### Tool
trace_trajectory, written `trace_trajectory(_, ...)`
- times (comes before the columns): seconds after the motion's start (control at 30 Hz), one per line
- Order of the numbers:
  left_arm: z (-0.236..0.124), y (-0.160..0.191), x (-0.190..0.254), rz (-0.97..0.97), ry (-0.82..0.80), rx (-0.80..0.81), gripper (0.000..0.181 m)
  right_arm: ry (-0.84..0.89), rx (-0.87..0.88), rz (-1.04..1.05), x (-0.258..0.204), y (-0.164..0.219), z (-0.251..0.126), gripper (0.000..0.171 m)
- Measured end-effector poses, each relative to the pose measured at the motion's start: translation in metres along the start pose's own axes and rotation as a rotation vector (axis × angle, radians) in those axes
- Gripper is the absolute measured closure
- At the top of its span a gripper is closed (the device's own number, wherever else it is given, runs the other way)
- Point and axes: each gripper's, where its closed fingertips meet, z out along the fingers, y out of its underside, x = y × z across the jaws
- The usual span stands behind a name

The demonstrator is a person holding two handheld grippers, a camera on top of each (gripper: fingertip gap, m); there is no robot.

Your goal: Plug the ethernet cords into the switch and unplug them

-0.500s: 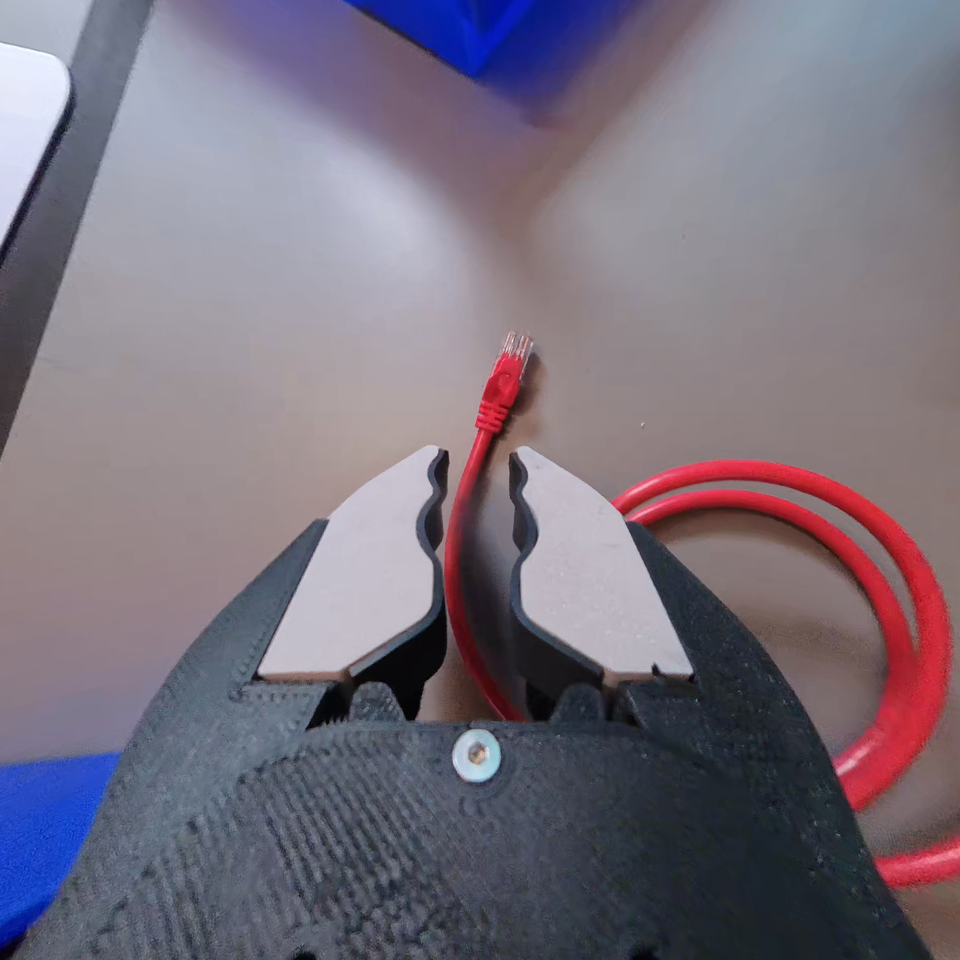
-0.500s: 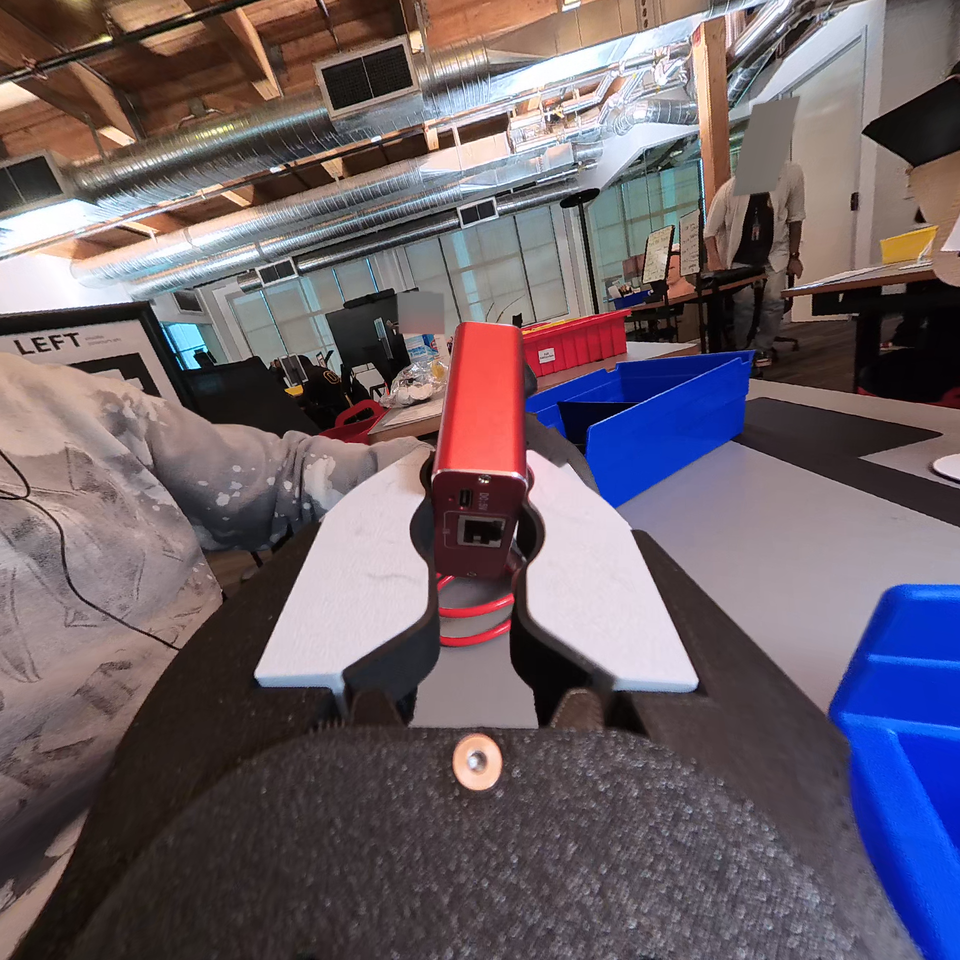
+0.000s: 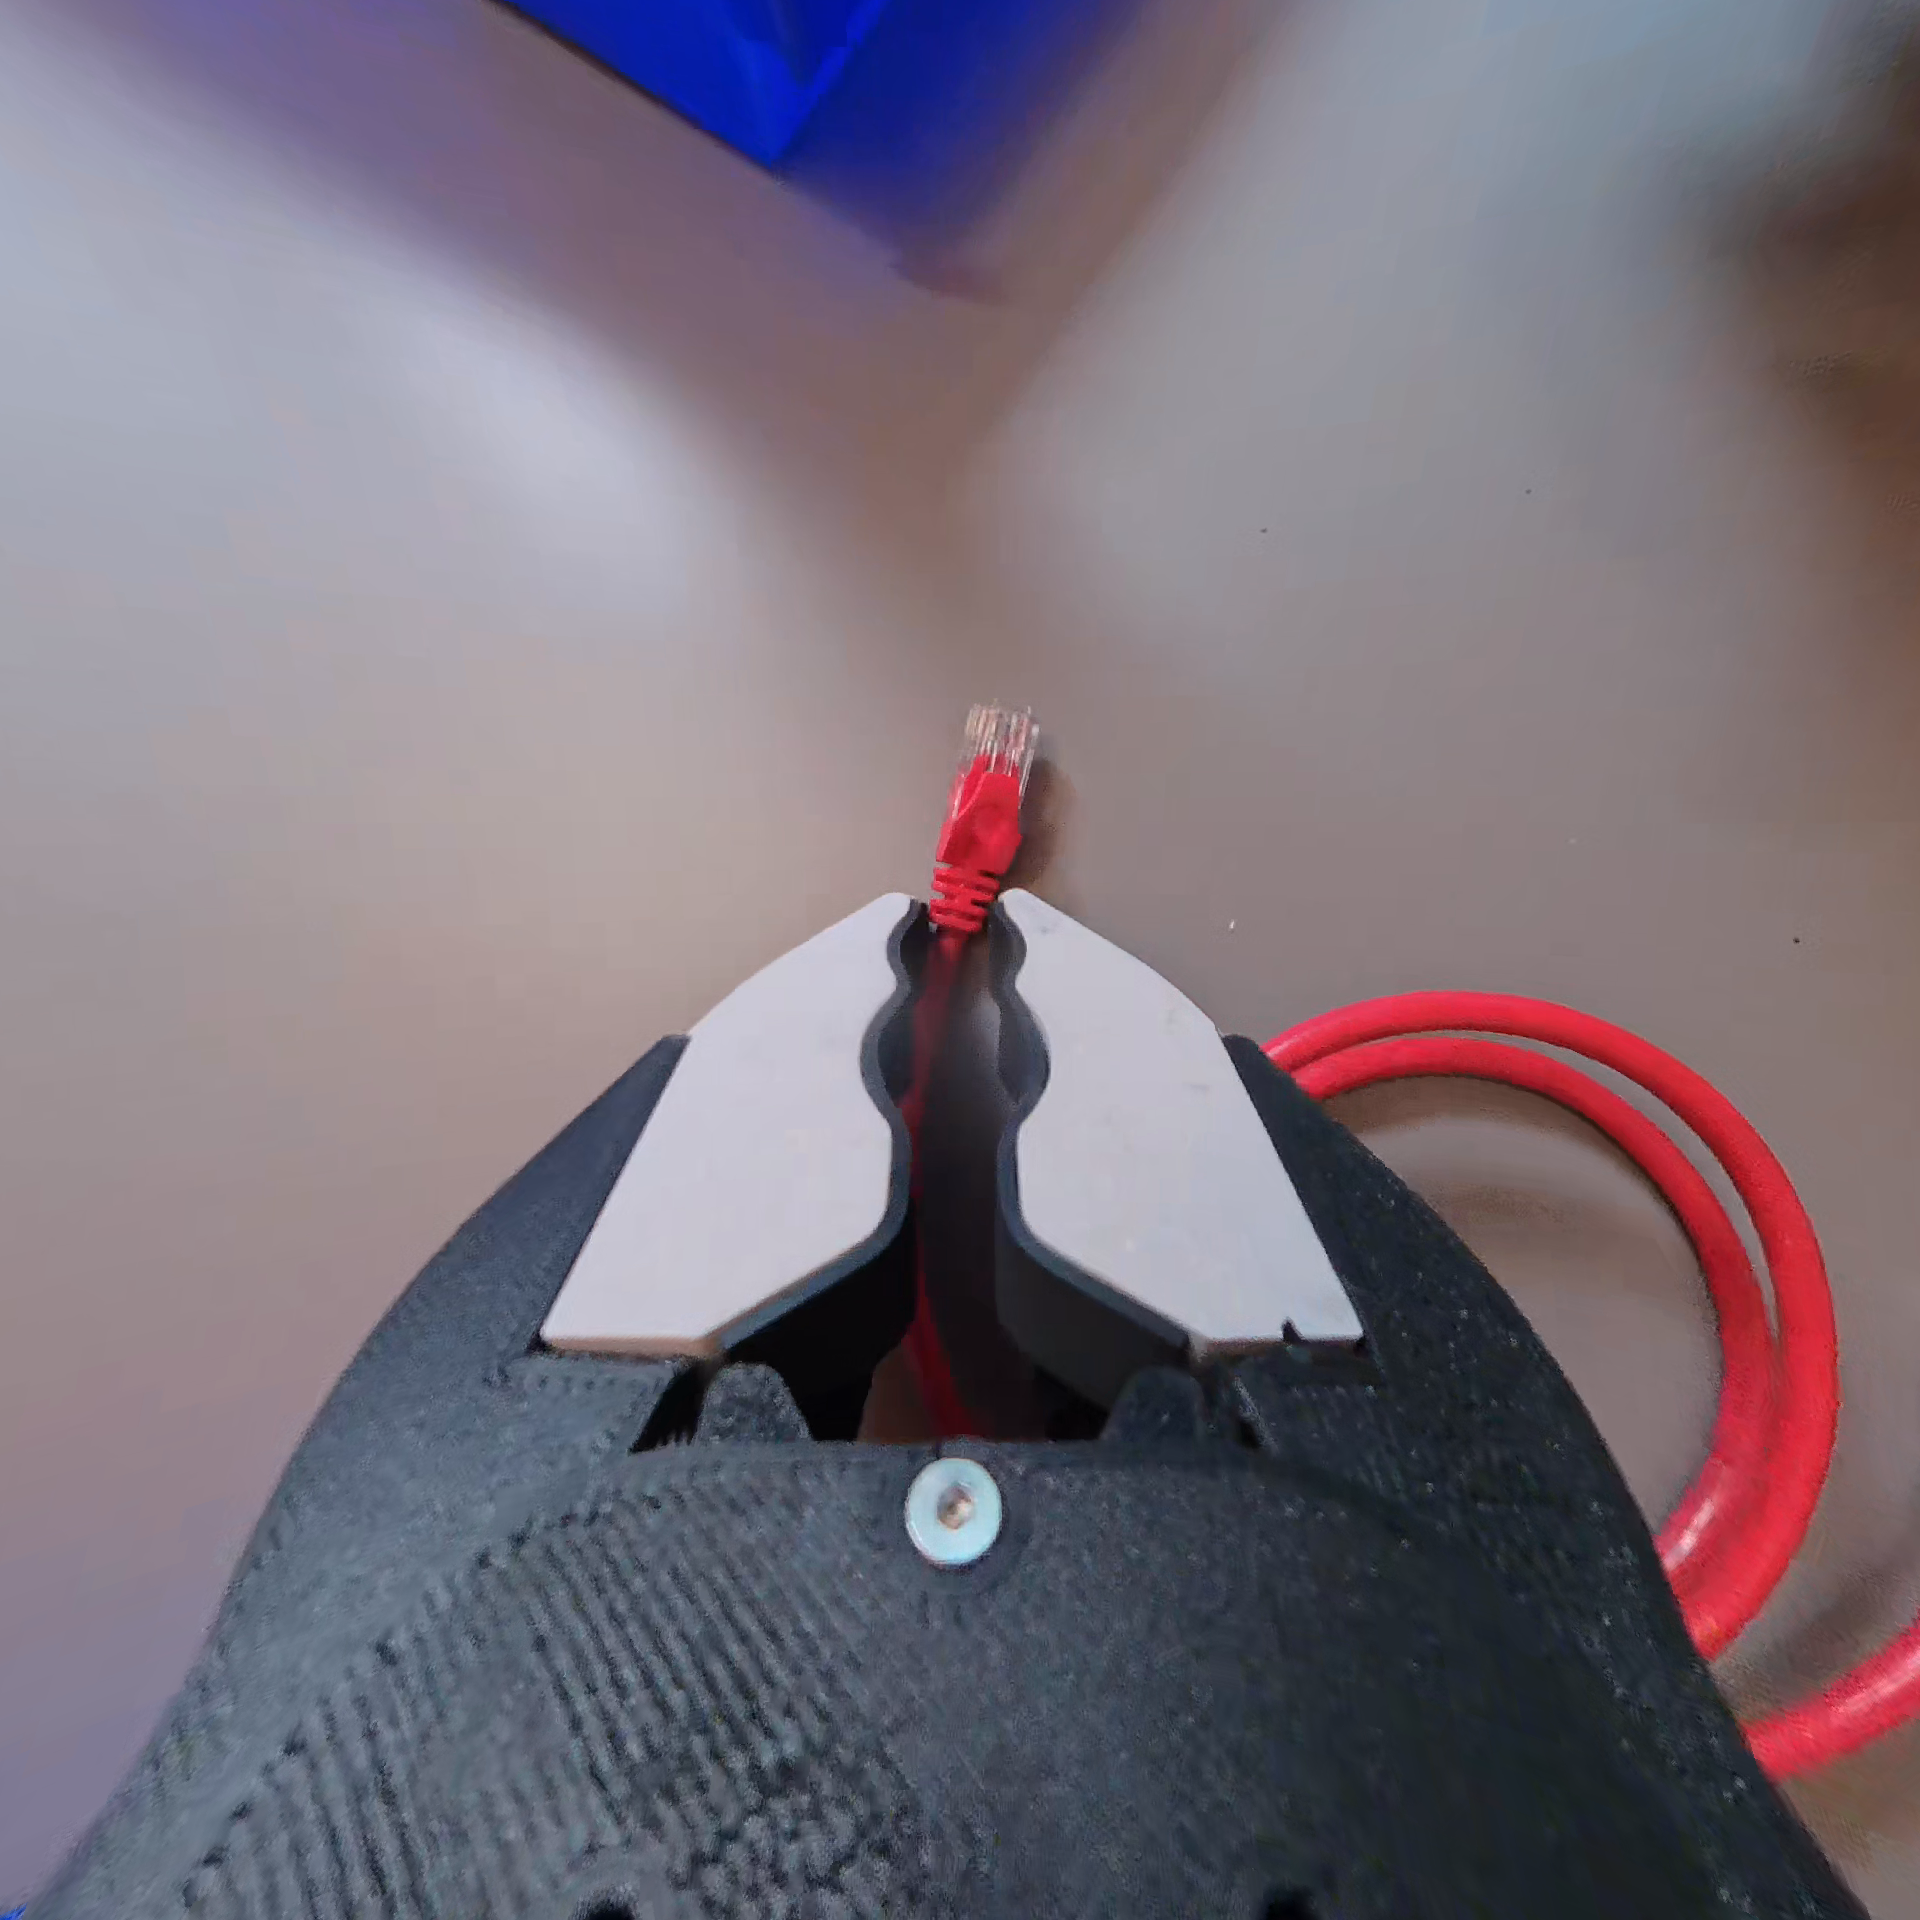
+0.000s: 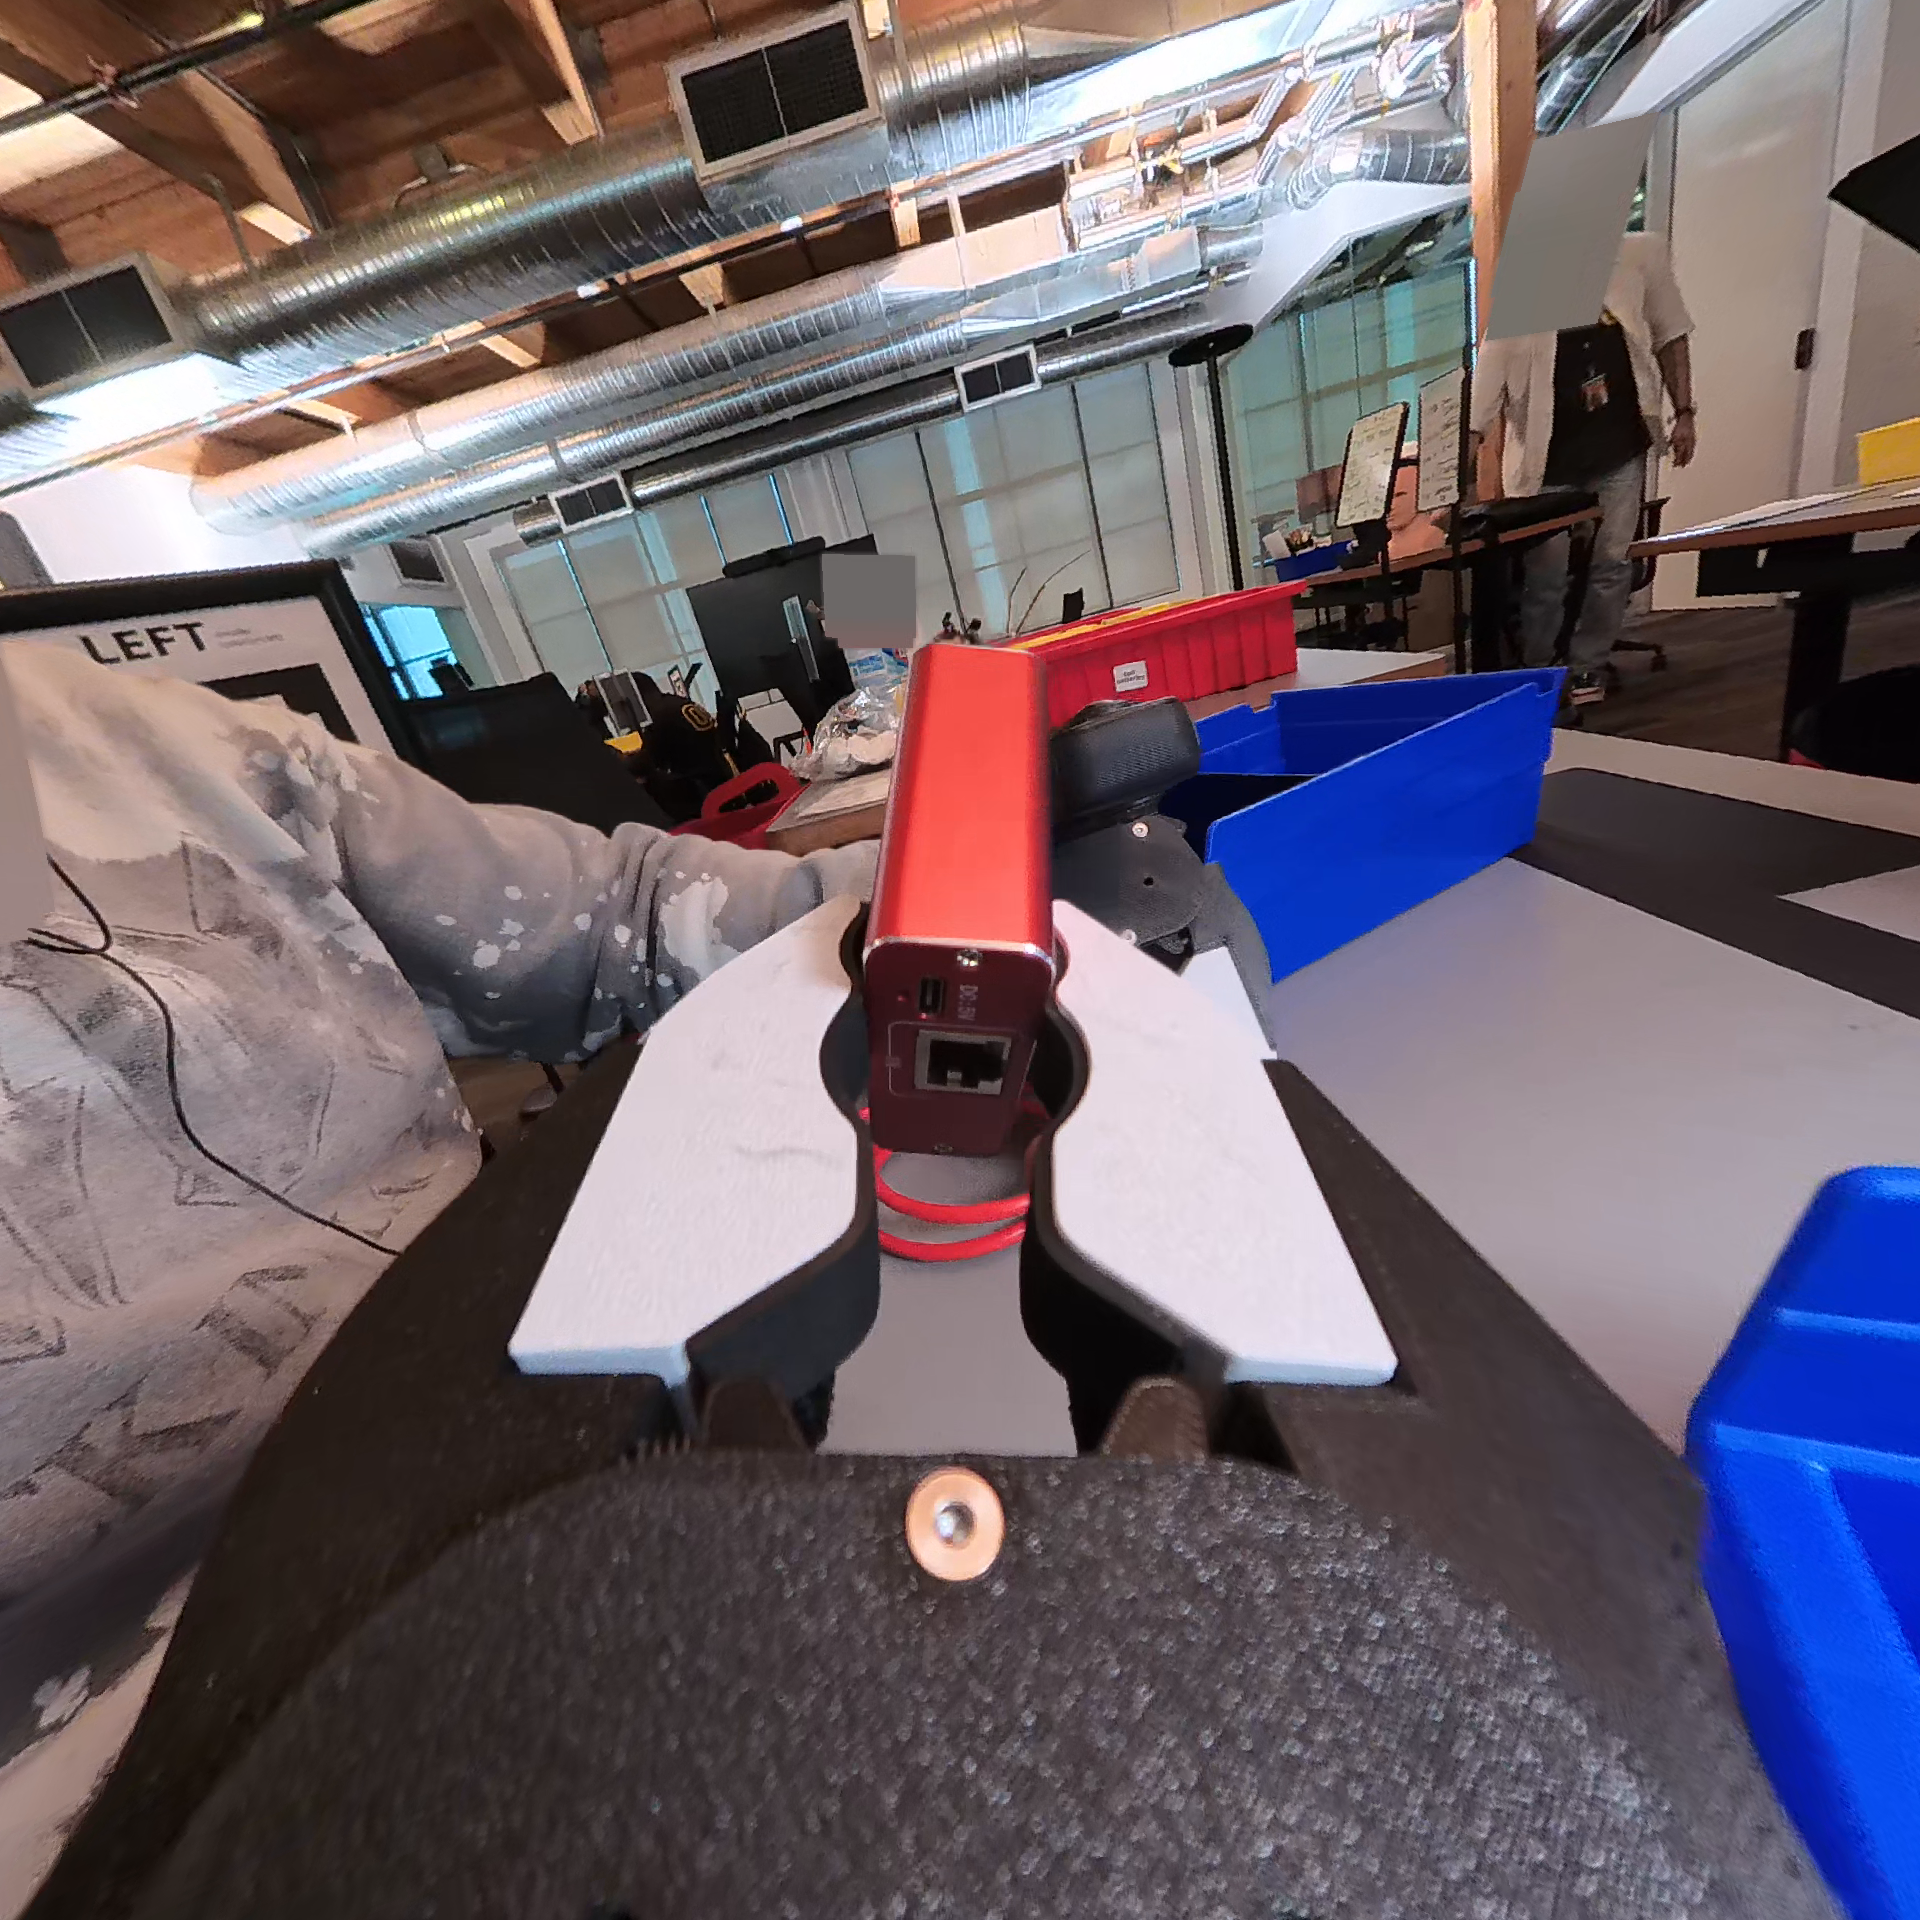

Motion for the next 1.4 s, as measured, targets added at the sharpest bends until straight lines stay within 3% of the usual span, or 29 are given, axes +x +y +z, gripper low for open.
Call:
trace_trajectory(0.03, 0.001, -0.001, -0.001, 0.021, -0.026, 0.009, 0.170, -0.003, -0.007, -0.004, -0.001, 0.001, 0.001, 0.144)
trace_trajectory(0.13, -0.002, -0.007, 0.003, 0.042, -0.048, 0.053, 0.170, -0.010, -0.020, -0.012, -0.004, 0.002, 0.002, 0.144)
trace_trajectory(0.3, -0.043, -0.041, 0.018, -0.057, 0.094, 0.278, 0.171, -0.002, -0.055, -0.062, -0.008, -0.001, 0.002, 0.144)
trace_trajectory(0.5, -0.099, -0.075, 0.063, -0.181, 0.474, 0.508, 0.171, 0.021, -0.255, -0.328, -0.027, -0.020, 0.005, 0.144)
trace_trajectory(0.63, -0.115, -0.085, 0.087, -0.298, 0.746, 0.581, 0.171, 0.008, -0.485, -0.506, -0.038, -0.018, 0.011, 0.144)
trace_trajectory(0.77, -0.112, -0.085, 0.103, -0.402, 0.926, 0.561, 0.171, -0.014, -0.674, -0.658, -0.044, -0.008, 0.011, 0.144)
trace_trajectory(0.9, -0.106, -0.086, 0.117, -0.424, 0.994, 0.519, 0.171, -0.036, -0.798, -0.779, -0.046, 0.006, 0.011, 0.144)
trace_trajectory(1.4, -0.076, -0.061, 0.125, -0.473, 0.940, 0.292, 0.171, -0.200, -1.085, -1.106, -0.049, 0.053, 0.008, 0.144)
